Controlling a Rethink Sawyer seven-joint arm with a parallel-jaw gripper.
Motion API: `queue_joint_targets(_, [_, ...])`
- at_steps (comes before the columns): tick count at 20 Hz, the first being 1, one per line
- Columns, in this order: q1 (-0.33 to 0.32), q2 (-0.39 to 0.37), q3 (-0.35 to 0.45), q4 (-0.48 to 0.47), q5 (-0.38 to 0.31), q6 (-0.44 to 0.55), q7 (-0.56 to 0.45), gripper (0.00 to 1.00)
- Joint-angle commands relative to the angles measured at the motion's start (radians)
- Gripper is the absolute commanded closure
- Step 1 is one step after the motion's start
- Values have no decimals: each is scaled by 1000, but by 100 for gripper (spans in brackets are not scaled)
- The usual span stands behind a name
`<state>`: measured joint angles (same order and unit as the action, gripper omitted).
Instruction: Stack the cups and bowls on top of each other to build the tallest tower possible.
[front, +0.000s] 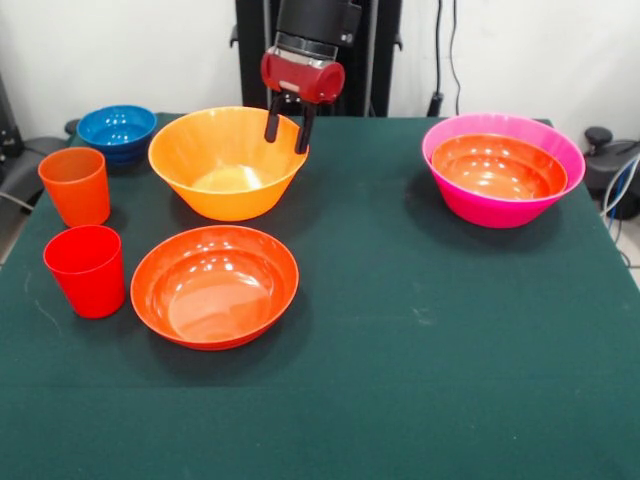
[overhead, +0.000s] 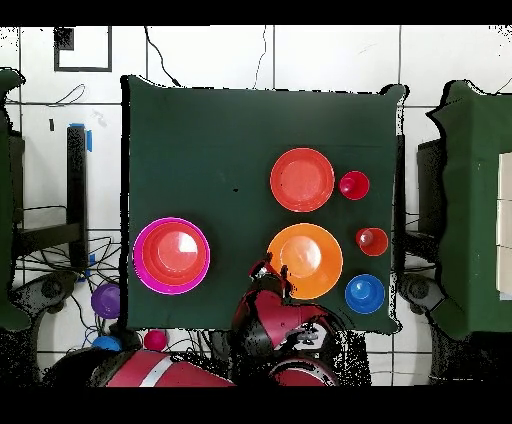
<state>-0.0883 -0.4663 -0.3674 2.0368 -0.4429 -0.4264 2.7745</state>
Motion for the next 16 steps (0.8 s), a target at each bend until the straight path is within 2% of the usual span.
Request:
queue_joint_targets(1, [20, 88, 64, -99, 71, -32, 39, 0])
queue_joint_targets(12, [26, 107, 60, -110, 72, -60, 44, 0])
queue_joint_targets(16, [33, 71, 51, -85, 58, -32, 42, 0])
